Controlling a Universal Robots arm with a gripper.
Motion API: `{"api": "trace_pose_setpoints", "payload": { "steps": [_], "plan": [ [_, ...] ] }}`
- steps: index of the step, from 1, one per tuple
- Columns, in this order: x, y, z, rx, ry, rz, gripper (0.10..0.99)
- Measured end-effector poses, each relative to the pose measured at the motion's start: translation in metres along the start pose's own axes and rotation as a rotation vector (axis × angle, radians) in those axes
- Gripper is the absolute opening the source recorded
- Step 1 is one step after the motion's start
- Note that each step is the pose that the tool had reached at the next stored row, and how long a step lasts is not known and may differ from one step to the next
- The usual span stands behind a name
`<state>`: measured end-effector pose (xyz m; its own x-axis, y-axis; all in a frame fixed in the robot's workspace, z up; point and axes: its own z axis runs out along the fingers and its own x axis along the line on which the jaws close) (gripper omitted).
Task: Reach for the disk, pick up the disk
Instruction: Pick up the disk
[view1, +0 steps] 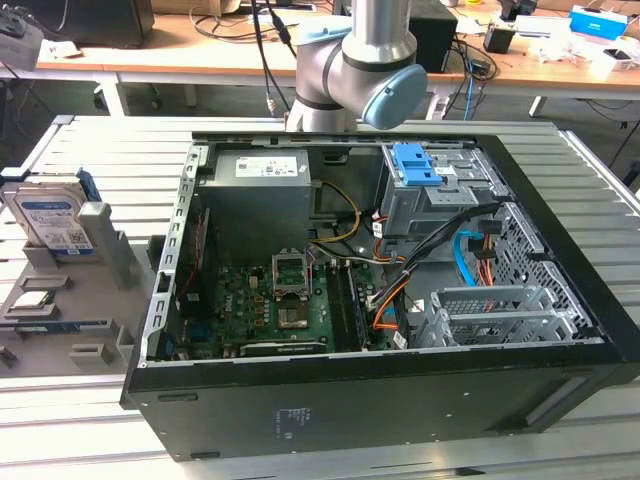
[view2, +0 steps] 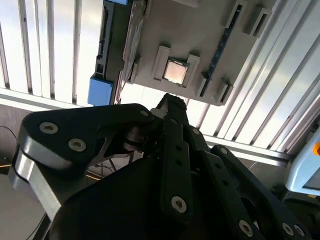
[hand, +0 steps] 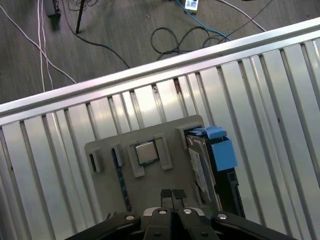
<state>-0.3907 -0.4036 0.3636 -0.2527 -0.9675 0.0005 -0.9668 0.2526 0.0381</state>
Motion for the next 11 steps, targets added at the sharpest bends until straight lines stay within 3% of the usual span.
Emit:
{"api": "trace_pose_setpoints", "payload": {
  "steps": [4, 11],
  "plan": [
    [0.0000, 0.0000, 0.0000, 0.000, 0.0026, -0.068, 0.106],
    [0.0000, 0.0000, 0.0000, 0.000, 0.0052, -0.135, 0.106]
  ]
}}
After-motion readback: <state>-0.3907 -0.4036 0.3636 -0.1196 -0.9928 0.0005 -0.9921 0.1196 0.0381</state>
